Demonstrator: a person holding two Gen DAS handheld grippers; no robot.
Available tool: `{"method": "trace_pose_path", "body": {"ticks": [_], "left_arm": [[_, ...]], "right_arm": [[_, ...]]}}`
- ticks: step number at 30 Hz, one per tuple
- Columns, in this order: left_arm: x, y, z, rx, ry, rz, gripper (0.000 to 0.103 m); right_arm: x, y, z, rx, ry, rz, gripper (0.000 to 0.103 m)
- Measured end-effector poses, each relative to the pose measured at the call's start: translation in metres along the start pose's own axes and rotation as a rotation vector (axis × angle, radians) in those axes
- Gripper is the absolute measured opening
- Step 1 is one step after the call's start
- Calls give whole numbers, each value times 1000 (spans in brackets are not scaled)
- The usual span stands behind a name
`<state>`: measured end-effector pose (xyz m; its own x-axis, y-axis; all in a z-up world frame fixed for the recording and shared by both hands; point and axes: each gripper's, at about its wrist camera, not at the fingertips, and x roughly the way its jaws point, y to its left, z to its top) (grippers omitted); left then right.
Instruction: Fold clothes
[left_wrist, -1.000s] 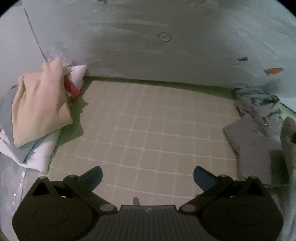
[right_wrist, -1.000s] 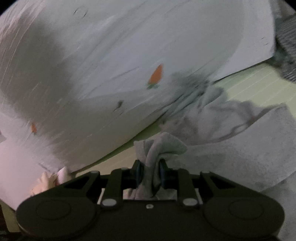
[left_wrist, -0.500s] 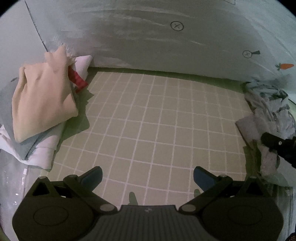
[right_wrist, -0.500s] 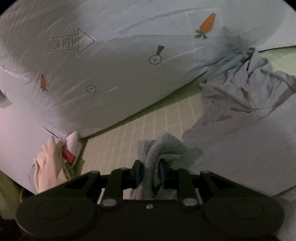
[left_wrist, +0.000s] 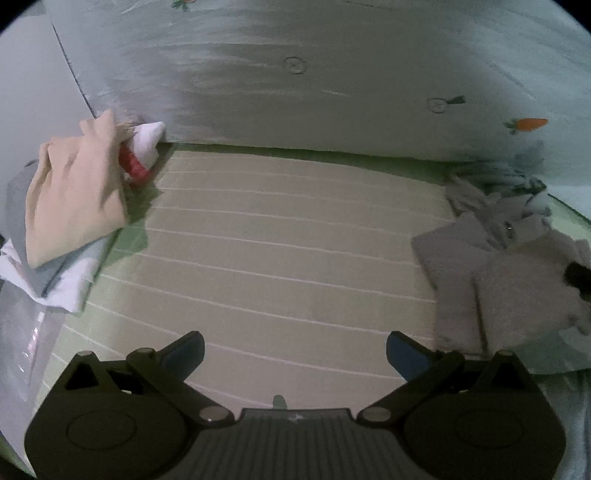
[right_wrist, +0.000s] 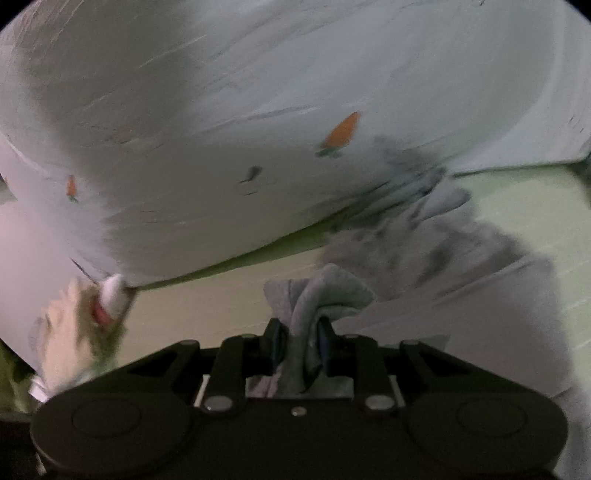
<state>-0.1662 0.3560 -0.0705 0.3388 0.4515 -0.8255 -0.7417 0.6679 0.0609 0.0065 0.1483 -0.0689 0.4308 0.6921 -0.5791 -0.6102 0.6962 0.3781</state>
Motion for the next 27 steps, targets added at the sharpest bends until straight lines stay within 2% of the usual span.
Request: {"method": "trace_pose_path", "body": {"ticks": [7, 10, 11, 12, 14, 17, 20, 23, 25, 27], "left_arm": [[-2, -60, -9, -37, 7, 8, 103], [-2, -80, -10, -28, 6, 16, 103], [-2, -84, -9, -29, 2, 17, 103], [-1, -88, -9, -30, -2, 18, 103], [0, -94, -7, -34, -8, 15, 103], [8, -105, 1, -27, -13, 10, 103], [18, -116, 11, -13, 9, 9, 103], [18, -123, 16, -13, -14, -12, 103], [19, -127, 20, -10, -24, -19, 103], [24, -133, 26, 8, -20, -31, 103]], "right_arm": [[-13, -61, 15, -164, 29, -125, 24], [-6, -80, 13, -256, 84, -230, 33], [-5, -86, 11, -272, 98, -259, 42], [-5, -92, 9, -276, 97, -284, 49], [-7, -105, 5, -266, 103, -311, 52], [-2, -120, 0, -247, 127, -340, 64], [10, -134, -5, -232, 164, -363, 65], [17, -146, -2, -171, 188, -368, 68], [18, -150, 4, -148, 163, -365, 78], [19, -152, 12, -142, 129, -368, 94]]}}
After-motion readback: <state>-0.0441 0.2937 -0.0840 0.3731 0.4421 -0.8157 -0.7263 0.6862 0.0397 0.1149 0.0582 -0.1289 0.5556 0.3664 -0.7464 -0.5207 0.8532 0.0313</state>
